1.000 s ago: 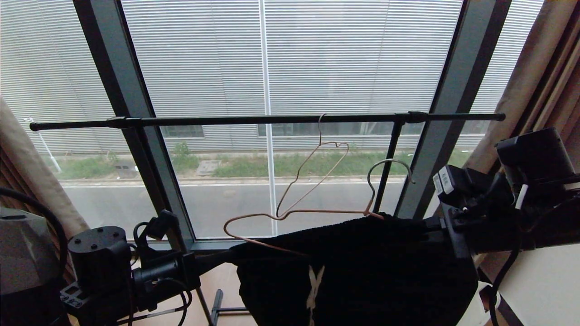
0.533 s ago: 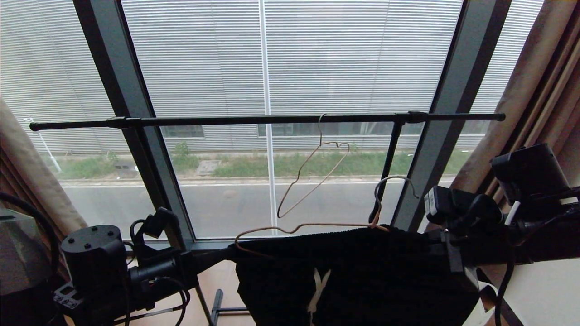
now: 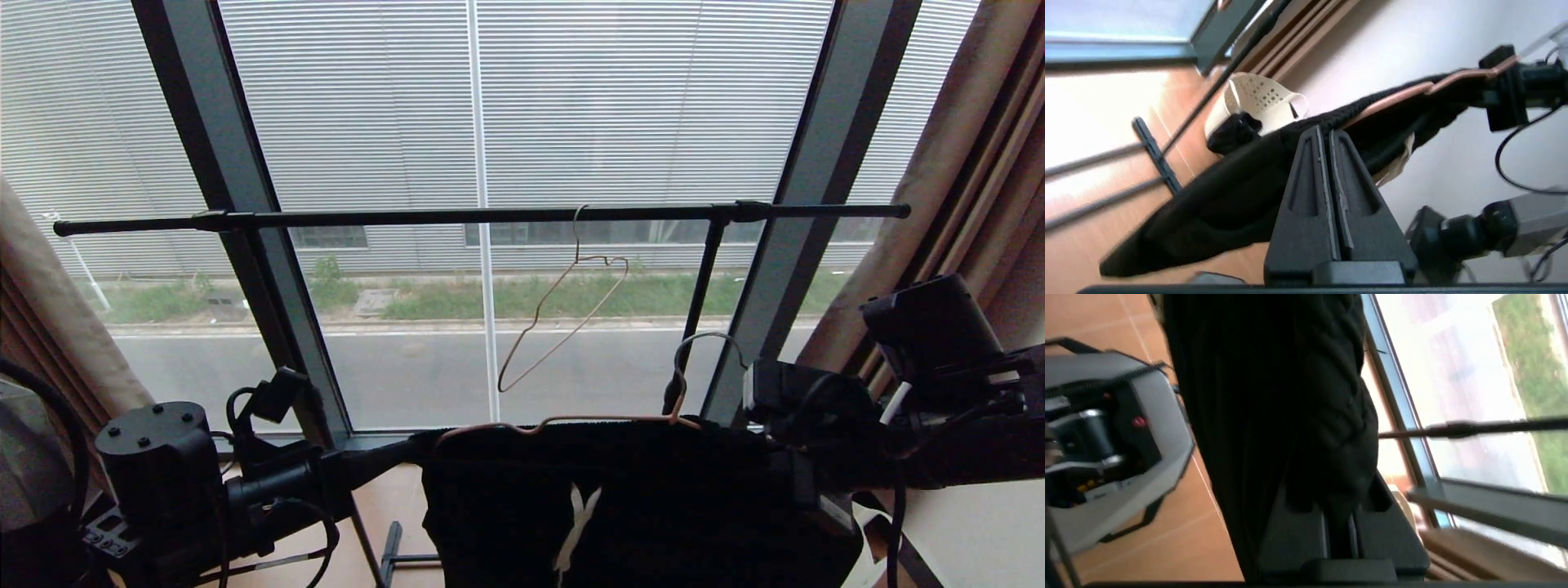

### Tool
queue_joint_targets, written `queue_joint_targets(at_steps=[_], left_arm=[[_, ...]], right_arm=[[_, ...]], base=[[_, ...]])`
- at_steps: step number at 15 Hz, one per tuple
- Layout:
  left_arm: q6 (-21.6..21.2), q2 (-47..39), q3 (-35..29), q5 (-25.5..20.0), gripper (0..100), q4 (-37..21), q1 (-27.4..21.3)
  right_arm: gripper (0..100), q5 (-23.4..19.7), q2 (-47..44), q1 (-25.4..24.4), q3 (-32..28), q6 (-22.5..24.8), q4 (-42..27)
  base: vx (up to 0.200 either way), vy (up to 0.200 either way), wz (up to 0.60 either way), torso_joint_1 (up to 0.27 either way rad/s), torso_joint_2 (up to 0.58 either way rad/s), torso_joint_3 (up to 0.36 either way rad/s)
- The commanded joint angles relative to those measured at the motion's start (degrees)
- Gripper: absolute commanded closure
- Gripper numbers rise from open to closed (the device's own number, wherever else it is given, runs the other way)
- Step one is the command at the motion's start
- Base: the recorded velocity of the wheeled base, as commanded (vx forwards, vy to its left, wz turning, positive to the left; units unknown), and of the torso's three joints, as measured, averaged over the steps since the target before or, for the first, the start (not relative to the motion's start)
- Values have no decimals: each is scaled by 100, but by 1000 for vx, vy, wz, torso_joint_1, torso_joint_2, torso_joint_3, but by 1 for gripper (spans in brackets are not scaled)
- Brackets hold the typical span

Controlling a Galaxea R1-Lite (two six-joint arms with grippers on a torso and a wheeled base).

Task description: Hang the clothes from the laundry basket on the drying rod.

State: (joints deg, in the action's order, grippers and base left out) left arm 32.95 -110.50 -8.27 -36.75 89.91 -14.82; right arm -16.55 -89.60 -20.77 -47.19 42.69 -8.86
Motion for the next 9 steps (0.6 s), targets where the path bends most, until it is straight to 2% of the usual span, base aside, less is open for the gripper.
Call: queue_joint_targets(at_steps=[1, 3, 4, 7, 9], left_arm=[[-307, 98, -52, -7, 100, 9, -38], [-509, 151, -158, -7, 100, 9, -100], [-509, 195, -263, -7, 100, 9, -126], [-518, 230, -430, -7, 100, 9, -82], [-527, 292, -571, -7, 100, -61, -82]], right_arm=[[100, 65, -110, -102, -27, 2, 7], [100, 214, -128, -120, -27, 2, 7], [100, 390, -128, -173, -10, 2, 7], [100, 443, -110, -190, 17, 2, -45], [100, 706, -145, -217, 131, 2, -1]], base=[[0, 0, 0, 0, 0, 0], [0, 0, 0, 0, 0, 0], [0, 0, 0, 0, 0, 0], [0, 0, 0, 0, 0, 0], [0, 0, 0, 0, 0, 0]])
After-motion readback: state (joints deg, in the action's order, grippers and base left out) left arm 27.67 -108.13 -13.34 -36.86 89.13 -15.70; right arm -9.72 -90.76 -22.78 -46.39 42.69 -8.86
